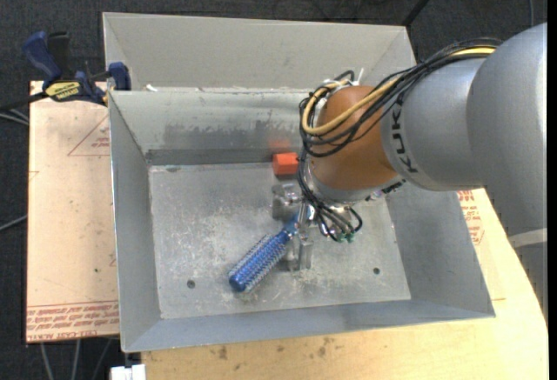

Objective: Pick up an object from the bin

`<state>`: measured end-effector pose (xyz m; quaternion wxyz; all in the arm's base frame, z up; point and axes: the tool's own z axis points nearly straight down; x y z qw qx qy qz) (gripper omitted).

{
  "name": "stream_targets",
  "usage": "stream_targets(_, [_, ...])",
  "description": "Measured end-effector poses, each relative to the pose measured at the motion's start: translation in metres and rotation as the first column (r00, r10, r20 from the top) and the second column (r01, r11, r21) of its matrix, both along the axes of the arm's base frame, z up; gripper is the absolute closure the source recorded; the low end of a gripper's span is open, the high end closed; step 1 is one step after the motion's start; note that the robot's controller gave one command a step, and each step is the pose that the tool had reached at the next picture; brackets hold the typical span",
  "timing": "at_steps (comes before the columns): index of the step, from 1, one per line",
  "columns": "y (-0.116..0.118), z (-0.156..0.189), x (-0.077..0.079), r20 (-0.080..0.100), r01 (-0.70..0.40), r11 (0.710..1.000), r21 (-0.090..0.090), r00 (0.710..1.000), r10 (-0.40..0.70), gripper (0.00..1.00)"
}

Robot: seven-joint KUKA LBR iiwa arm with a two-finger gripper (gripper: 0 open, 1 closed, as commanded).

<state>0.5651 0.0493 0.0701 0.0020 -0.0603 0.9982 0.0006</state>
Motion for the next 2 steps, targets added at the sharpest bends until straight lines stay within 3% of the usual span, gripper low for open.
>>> stream_targets(1, [0.000,0.000,0.000,-0.001,0.001,1.000,0.000,1.000,-0.001,1.00])
stream_targets(2, [-0.014,0.146,-0.037,0.004,0.007,1.000,-0.001,1.000,-0.007,1.00])
